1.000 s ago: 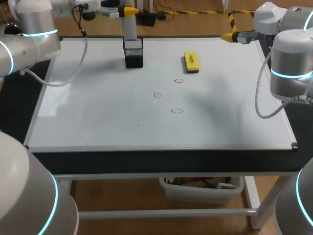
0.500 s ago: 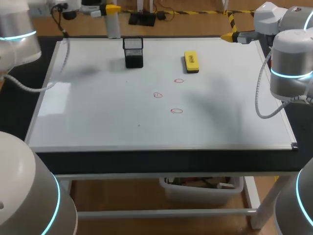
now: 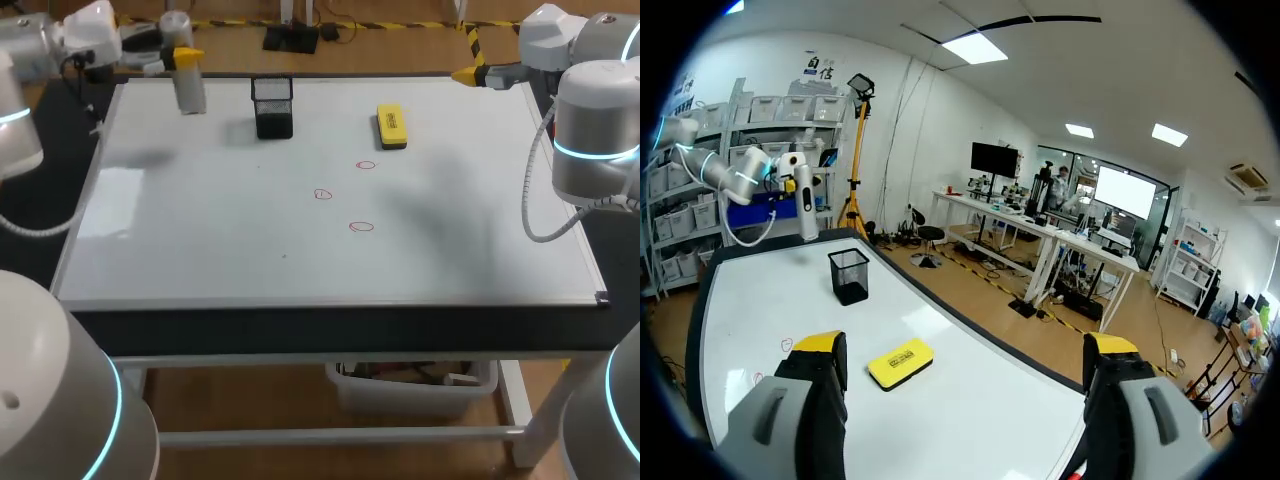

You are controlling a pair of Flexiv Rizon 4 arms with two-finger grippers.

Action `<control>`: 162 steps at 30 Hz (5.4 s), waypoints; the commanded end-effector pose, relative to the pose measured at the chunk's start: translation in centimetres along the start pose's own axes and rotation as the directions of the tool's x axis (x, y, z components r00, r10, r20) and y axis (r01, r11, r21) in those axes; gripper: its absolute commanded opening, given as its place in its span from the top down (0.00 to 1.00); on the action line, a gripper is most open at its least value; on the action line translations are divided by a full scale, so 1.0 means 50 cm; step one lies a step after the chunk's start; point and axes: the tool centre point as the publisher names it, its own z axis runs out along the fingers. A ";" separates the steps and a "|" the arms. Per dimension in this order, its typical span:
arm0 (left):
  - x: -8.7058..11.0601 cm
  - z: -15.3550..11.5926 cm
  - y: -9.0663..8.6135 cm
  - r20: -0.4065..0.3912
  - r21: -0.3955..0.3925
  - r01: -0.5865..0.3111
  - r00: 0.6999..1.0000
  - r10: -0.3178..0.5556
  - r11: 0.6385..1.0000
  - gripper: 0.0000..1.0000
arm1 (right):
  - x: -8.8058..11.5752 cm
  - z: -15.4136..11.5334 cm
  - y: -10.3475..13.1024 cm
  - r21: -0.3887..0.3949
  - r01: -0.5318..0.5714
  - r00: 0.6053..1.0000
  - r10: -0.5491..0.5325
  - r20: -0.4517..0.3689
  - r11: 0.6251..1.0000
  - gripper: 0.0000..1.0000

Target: Pick up the inspection probe, press it on each red-marked spot on the whiteboard one by one, put down the probe, pick up the eraser, and wipe off all the red marks.

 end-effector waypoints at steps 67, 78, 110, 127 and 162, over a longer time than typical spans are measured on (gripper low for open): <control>0.027 -0.075 0.070 0.198 -0.016 0.061 0.979 -0.056 0.998 1.00 | 0.145 0.182 -0.098 -0.328 0.925 -0.283 -0.228 -0.932 0.194 0.00; 0.027 -0.075 0.070 0.198 -0.016 0.061 0.979 -0.056 0.998 1.00 | 0.147 0.192 -0.100 -0.371 0.912 -0.329 -0.229 -0.916 0.174 0.00; 0.027 -0.075 0.070 0.198 -0.016 0.061 0.979 -0.056 0.998 1.00 | 0.223 0.249 -0.200 -0.819 0.512 -0.852 -0.274 -0.446 -0.260 0.00; 0.027 -0.075 0.070 0.198 -0.016 0.061 0.979 -0.056 0.998 1.00 | 0.210 0.281 -0.234 -0.802 0.559 -0.808 -0.355 -0.470 -0.210 0.00; 0.027 -0.075 0.070 0.198 -0.016 0.061 0.979 -0.056 0.998 1.00 | 0.204 0.337 -0.266 -0.804 0.588 -0.778 -0.339 -0.530 -0.092 0.00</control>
